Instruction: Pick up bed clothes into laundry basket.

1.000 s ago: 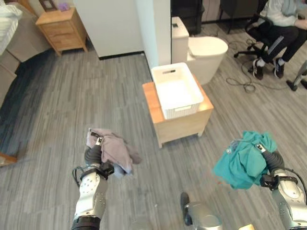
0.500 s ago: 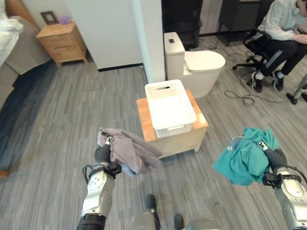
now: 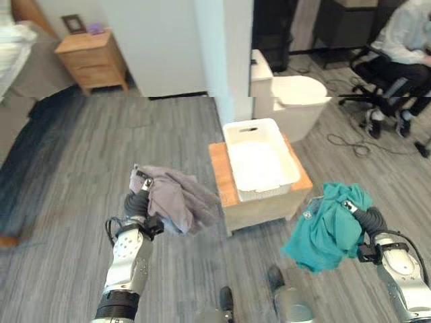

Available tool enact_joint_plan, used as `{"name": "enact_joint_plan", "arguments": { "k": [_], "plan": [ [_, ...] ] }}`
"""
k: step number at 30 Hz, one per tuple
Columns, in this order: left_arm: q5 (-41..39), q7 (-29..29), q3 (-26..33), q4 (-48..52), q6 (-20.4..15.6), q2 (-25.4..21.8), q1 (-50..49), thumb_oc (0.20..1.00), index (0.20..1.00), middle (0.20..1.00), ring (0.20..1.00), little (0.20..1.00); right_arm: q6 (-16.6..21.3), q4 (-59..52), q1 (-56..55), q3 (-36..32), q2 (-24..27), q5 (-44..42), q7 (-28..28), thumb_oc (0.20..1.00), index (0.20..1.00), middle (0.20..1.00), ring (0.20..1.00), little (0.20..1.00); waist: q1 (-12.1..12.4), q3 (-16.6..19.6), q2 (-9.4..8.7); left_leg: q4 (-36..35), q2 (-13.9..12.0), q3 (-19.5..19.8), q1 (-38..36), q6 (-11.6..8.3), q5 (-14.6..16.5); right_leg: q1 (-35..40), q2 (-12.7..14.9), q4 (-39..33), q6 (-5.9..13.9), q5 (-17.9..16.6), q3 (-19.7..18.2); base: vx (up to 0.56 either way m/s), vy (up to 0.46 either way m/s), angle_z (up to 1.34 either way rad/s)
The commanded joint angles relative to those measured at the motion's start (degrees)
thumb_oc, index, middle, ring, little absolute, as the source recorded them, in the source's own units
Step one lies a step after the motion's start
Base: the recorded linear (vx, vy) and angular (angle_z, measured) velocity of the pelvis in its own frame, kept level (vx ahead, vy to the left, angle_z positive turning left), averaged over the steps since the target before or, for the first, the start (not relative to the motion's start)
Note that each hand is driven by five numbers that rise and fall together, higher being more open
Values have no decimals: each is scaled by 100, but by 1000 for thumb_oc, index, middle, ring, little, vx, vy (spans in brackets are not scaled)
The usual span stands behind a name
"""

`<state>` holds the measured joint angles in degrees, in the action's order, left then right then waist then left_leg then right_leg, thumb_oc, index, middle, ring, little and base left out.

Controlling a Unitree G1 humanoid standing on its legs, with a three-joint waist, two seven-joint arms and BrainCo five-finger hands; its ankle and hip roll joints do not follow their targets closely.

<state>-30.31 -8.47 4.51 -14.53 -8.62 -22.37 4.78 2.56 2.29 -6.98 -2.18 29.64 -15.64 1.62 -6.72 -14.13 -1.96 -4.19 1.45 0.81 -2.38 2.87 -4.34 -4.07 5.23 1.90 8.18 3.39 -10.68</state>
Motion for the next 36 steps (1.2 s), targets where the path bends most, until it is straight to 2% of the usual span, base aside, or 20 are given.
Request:
{"name": "enact_joint_plan", "arguments": {
  "k": [1,4,6,7,8,9,10,11,13,17,27,30,33,36],
  "plan": [
    [-74,56,84,264,-423,-323,42,200,200,200,200,200,313,559,1131,-50,383,-101,-208,200,200,200,200,200,280,314,-234,75,-306,-87,-468,-341,595,133,-74,-42,-115,-566,359,157,-168,112],
    [-255,138,-36,-90,-381,-343,-133,200,200,200,200,200,205,1108,1848,248,915,69,-340,200,200,200,200,200,595,403,-244,76,-357,184,-396,-423,552,408,-54,-230,-199,-540,634,122,-160,101],
    [-428,165,-141,-233,-349,-361,-165,200,200,200,200,200,116,1925,2706,667,1310,154,-466,200,200,200,200,200,709,372,-222,51,-379,319,-335,-462,511,486,-54,-314,-230,-522,803,55,-101,62],
    [-428,166,-134,-234,-349,-359,-165,200,200,200,200,200,120,1935,2720,678,1311,151,-467,200,200,200,200,200,699,368,-220,51,-379,323,-336,-462,511,489,-54,-314,-230,-522,807,12,-66,37],
    [-533,189,-227,-290,-363,-389,-155,200,200,200,200,200,72,2343,3190,908,1504,189,-491,200,200,200,200,200,793,350,-221,57,-376,380,-293,-473,490,488,-56,-319,-243,-519,851,-33,-80,30],
    [-709,193,-262,-313,-393,-463,-213,200,200,200,200,200,1,3460,4412,1533,1772,169,-543,200,200,200,200,200,939,277,-201,66,-385,479,-175,-497,435,476,-62,-357,-262,-526,943,-34,-80,20],
    [-712,196,-229,-317,-394,-447,-209,200,200,200,200,200,28,3531,4511,1608,1770,152,-540,200,200,200,200,200,905,265,-188,69,-385,482,-170,-497,436,474,-62,-357,-262,-527,946,-47,-94,2],
    [-837,223,-268,-335,-421,-528,-320,200,200,200,200,200,-47,4647,5577,2116,1792,166,-544,200,200,200,200,200,1054,208,-153,76,-388,550,-57,-523,383,441,-73,-393,-277,-543,1006,-22,-55,15],
    [-862,256,-311,-279,-436,-579,-370,200,200,200,200,200,-96,5670,6540,2626,1688,381,-580,200,200,200,200,200,1151,155,-72,81,-378,612,35,-535,346,413,-89,-421,-297,-555,1049,-18,-52,18],
    [-831,310,-398,-97,-470,-668,-444,200,200,200,200,200,-209,6850,7481,3038,1570,814,-629,200,200,200,200,200,1347,118,55,44,-358,786,189,-563,262,408,-105,-541,-318,-566,1181,-1,-44,15],
    [-680,281,-651,-13,-499,-575,-327,200,200,200,200,200,-351,7245,8027,3369,1406,1421,-783,200,200,200,200,200,1475,26,323,-37,-284,1006,569,-649,57,199,-135,-677,-348,-609,1377,-12,-27,21],
    [-649,254,-675,9,-502,-570,-277,200,200,200,200,200,-371,7259,7980,3380,1317,1546,-784,200,200,200,200,200,1488,-44,385,-36,-279,982,632,-663,37,129,-144,-681,-350,-630,1370,-20,-27,1],
    [-645,207,-672,53,-539,-632,-175,200,200,200,200,200,-445,7373,8058,3546,1258,1862,-717,200,200,200,200,200,1488,-172,520,-48,-259,955,794,-685,-27,-64,-136,-682,-361,-661,1332,-57,-9,0],
    [-670,183,-641,38,-560,-542,-152,200,200,200,200,200,-442,7288,8039,3512,1241,1741,-539,200,200,200,200,200,1474,-252,626,-67,-237,897,902,-702,-75,-227,-129,-685,-360,-699,1293,-34,1,-3]
  ]
}}
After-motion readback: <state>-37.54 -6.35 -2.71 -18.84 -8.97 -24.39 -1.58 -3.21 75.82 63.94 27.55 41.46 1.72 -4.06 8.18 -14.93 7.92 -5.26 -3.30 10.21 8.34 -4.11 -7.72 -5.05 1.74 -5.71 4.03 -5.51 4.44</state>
